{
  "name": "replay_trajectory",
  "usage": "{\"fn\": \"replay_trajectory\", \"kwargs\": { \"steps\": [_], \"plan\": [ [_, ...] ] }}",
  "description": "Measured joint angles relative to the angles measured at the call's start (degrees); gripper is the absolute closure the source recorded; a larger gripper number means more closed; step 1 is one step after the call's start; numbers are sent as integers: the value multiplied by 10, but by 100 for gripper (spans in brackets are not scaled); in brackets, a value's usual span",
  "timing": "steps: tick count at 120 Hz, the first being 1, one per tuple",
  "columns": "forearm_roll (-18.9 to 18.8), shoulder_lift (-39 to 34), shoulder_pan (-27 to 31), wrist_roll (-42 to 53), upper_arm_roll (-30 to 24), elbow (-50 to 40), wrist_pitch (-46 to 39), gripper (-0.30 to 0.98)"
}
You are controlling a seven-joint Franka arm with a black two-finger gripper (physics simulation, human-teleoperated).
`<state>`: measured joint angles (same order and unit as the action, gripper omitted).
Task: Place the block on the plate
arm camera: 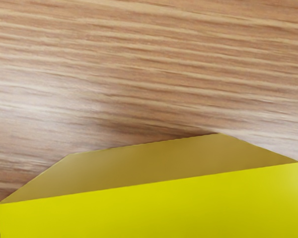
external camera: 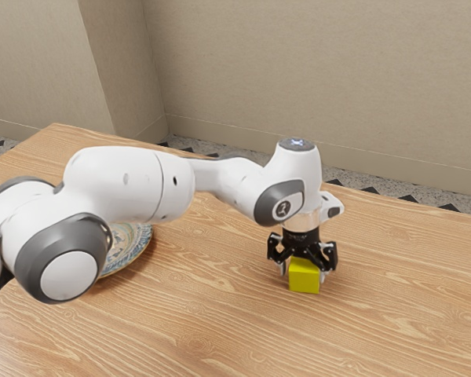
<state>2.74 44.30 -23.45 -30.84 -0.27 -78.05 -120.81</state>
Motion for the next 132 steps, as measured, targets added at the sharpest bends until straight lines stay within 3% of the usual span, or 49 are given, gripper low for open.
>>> {"fn": "replay_trajectory", "kwargs": {
  "steps": [23, 62, 88, 111, 132],
  "plan": [
    [-1, -2, 0, 7, 1, 0, -3, 23],
    [-15, -39, -2, 13, 18, -2, 1, 29],
    [-41, -174, 5, 14, 67, -114, 13, 28],
    [-62, -291, 75, 19, 80, -238, 33, 28],
    [-69, -341, 171, 39, 80, -310, 40, 28]
  ]
}}
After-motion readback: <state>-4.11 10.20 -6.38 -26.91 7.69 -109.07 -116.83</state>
